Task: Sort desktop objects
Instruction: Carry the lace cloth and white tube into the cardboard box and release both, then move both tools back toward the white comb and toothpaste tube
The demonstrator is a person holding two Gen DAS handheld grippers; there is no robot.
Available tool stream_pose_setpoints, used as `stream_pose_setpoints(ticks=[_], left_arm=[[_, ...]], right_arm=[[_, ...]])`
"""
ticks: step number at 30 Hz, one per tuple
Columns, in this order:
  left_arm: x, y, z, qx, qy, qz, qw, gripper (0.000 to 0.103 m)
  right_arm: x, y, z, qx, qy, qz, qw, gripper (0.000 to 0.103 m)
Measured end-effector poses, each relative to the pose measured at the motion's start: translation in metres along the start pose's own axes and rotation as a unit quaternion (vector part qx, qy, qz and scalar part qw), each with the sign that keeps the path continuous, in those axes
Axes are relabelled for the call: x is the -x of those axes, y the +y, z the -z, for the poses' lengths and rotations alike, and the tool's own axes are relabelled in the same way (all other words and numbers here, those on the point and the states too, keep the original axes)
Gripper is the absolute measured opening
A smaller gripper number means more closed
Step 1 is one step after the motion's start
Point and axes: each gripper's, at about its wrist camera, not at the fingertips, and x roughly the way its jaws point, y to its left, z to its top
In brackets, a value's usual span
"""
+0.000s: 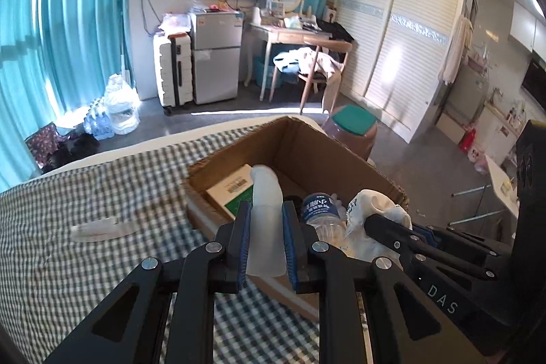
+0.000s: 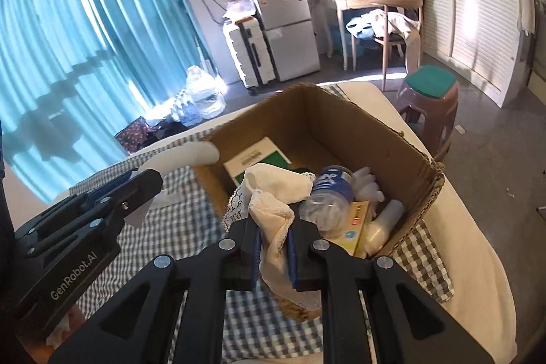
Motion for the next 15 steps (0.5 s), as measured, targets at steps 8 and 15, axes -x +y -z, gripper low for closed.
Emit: stream_pose_setpoints(ticks=[8,15], left_arm=[[-0.060,-0.019,0.000,-0.022,0.051,0.001,0.9985,0.069],[-0.045,0.032,0.015,0.033,0.044,-0.026,0.9981,0.097]], right_arm=[[-0.022,-0.044,-0.008,-0.062,0.007,0.027,0.998,0.048],[-0.013,-0.056,0.009,-0.085,0.008,0.039,0.996,0.055]])
